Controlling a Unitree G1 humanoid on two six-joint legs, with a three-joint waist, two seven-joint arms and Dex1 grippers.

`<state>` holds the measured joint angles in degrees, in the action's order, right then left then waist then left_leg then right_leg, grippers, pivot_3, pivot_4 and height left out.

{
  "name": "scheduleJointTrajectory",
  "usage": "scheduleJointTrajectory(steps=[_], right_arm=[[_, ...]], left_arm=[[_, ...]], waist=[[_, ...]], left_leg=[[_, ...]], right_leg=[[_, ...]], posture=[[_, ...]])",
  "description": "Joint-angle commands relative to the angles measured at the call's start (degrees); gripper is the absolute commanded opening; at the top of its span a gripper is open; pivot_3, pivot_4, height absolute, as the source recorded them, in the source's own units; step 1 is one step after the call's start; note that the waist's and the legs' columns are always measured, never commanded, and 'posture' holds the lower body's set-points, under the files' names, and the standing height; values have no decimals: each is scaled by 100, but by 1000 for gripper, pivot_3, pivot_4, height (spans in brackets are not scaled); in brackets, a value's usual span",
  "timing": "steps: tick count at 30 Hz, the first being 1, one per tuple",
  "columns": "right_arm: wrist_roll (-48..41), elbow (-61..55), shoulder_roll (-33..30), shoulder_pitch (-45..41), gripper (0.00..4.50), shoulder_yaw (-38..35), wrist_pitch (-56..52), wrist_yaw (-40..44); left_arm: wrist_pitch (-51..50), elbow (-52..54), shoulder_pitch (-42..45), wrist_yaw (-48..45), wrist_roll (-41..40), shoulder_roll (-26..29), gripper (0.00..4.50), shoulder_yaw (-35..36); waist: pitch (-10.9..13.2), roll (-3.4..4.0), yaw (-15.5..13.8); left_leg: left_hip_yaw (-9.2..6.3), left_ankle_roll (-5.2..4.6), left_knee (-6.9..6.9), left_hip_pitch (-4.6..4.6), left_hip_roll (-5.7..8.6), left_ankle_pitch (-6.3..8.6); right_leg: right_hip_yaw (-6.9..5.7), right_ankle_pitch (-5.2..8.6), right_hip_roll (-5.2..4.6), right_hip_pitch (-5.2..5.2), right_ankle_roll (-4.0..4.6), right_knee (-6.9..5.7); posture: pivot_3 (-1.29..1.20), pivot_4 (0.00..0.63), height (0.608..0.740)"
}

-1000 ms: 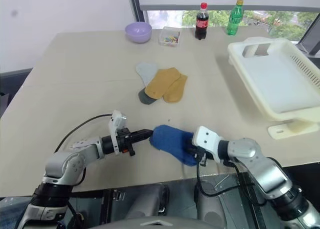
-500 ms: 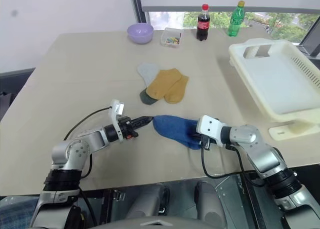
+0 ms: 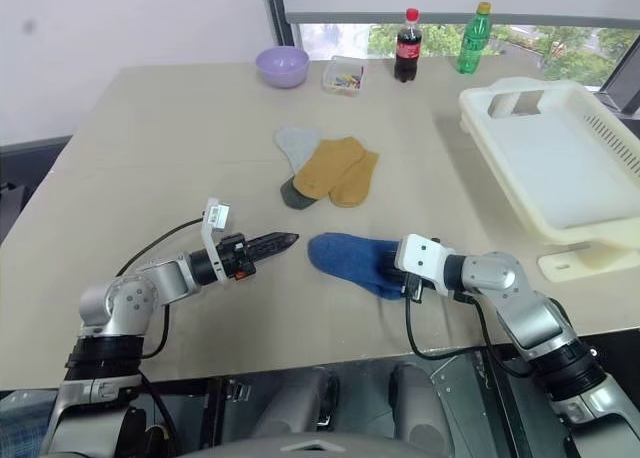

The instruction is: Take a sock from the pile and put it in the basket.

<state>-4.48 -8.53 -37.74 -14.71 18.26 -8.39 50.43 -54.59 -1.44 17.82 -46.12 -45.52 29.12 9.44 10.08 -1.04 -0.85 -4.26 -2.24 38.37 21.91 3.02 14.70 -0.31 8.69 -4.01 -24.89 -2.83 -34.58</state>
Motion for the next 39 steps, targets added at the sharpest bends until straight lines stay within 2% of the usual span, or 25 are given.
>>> scheduleJointTrajectory(steps=[1,4,8,12,18,23,29,39], right_arm=[[188,48,-19,153,1102,12,-71,-12],[202,27,-7,180,1102,14,-79,-18],[224,15,15,184,1102,21,-87,-10],[245,-11,25,187,1102,6,-107,-7],[273,-39,23,205,1102,-34,-135,-32],[294,-19,64,170,1102,-13,-145,-42],[335,60,100,116,1102,6,-107,-32],[368,68,89,99,1102,-25,-96,10]], left_arm=[[-231,-130,314,295,42,-231,2767,-144],[-154,39,361,151,249,-262,2767,-513],[294,22,345,74,1044,-146,2767,-1420],[42,99,344,-49,1095,-119,2767,-1716],[-1003,-318,602,155,554,-439,2767,-1105],[-2066,-589,945,783,28,-983,2767,-279],[-2731,-651,1229,1303,-387,-1575,2767,478],[-3373,-427,1286,1552,-1228,-2156,2767,1288]], waist=[[0,0,-6],[-1,-2,9],[-4,1,3],[-19,4,0],[-24,7,3],[-25,5,4],[-24,3,15],[-21,-2,19]], left_leg=[[-1,0,0,-1,0,0],[-3,0,1,-2,4,0],[-2,0,-3,-8,4,0],[-1,-1,-3,-17,4,0],[-4,-2,-2,-16,5,0],[-6,-2,-2,-16,6,0],[-7,-1,-2,-16,6,0],[-7,1,-2,-16,6,-1]], right_leg=[[-1,0,0,3,0,0],[-1,-1,-2,8,-1,3],[0,0,-1,10,0,4],[1,1,-3,21,0,5],[-2,1,-2,21,-2,6],[-3,-2,-2,21,-6,5],[-4,-12,-1,20,-23,4],[-3,-12,-2,19,-22,4]], posture=[[0,150,732],[0,150,732],[0,150,732],[0,150,732],[0,150,732],[0,150,732],[0,150,732],[0,150,732]])
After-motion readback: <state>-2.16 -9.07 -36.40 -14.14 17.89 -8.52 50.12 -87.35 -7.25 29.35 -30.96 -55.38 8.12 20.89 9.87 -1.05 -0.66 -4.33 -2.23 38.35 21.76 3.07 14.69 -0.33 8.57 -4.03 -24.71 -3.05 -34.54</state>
